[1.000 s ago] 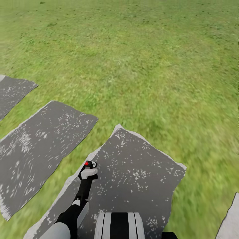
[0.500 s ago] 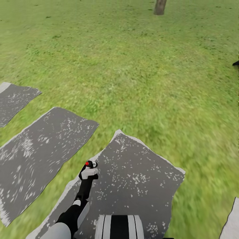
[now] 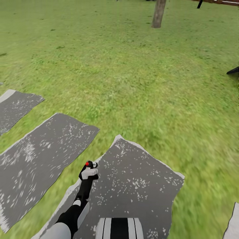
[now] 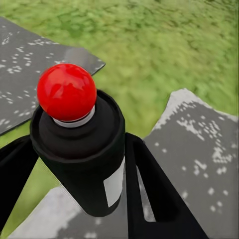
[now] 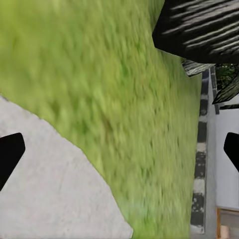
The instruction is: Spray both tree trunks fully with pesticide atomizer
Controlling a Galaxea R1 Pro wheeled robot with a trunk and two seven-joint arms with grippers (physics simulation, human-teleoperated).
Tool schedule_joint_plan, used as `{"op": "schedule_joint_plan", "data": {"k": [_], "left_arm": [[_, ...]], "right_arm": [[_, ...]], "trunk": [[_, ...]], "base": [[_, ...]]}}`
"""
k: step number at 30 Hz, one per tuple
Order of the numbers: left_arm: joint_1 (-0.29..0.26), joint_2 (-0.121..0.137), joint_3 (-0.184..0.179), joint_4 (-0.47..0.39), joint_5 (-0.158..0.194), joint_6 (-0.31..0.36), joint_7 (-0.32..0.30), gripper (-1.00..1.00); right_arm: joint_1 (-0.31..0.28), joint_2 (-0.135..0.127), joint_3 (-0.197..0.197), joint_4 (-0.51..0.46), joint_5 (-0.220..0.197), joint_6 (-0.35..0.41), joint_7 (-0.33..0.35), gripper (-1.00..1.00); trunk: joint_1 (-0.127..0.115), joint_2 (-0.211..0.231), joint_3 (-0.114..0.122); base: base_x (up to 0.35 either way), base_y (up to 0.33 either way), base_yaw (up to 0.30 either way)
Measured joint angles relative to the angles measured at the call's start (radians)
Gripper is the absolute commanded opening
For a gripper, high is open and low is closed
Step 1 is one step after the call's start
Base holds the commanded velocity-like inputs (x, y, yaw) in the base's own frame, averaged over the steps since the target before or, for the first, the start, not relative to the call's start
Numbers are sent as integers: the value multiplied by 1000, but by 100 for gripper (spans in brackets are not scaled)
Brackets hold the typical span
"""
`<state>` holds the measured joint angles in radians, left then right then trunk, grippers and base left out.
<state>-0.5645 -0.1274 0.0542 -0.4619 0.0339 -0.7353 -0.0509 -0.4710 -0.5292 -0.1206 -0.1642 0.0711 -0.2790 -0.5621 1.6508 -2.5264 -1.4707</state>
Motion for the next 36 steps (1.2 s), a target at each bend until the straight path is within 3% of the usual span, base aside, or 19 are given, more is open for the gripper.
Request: {"op": "schedule_joint_plan", "data": {"k": [5, 7, 12, 15, 33, 36], "left_arm": [[0, 0, 0, 2, 0, 2, 0, -100], [0, 0, 0, 6, 0, 2, 0, -100], [0, 0, 3, 11, 0, 4, 0, -100], [0, 1, 7, 18, 0, 5, 0, -100], [0, 3, 14, 43, -2, 5, 0, -100], [0, 3, 14, 43, -2, 5, 0, -100]], "right_arm": [[0, 0, -2, 0, -7, 1, 149, 100], [0, 0, -3, 0, -32, 1, 196, 100], [0, 0, -3, 0, -115, 1, 240, 100], [0, 0, -3, 0, -126, 1, 263, 100], [0, 6, -1, -5, -134, -1, 281, 100], [0, 6, -2, -5, -133, -34, 279, 100]], "trunk": [[-2, 1, 19], [-3, 2, 27], [-5, 3, 46], [-7, 4, 58], [-15, 8, 128], [-16, 8, 139]], "base": [[0, 0, 0], [0, 0, 0], [0, 0, 0], [0, 0, 0], [0, 0, 0], [0, 0, 0]]}}
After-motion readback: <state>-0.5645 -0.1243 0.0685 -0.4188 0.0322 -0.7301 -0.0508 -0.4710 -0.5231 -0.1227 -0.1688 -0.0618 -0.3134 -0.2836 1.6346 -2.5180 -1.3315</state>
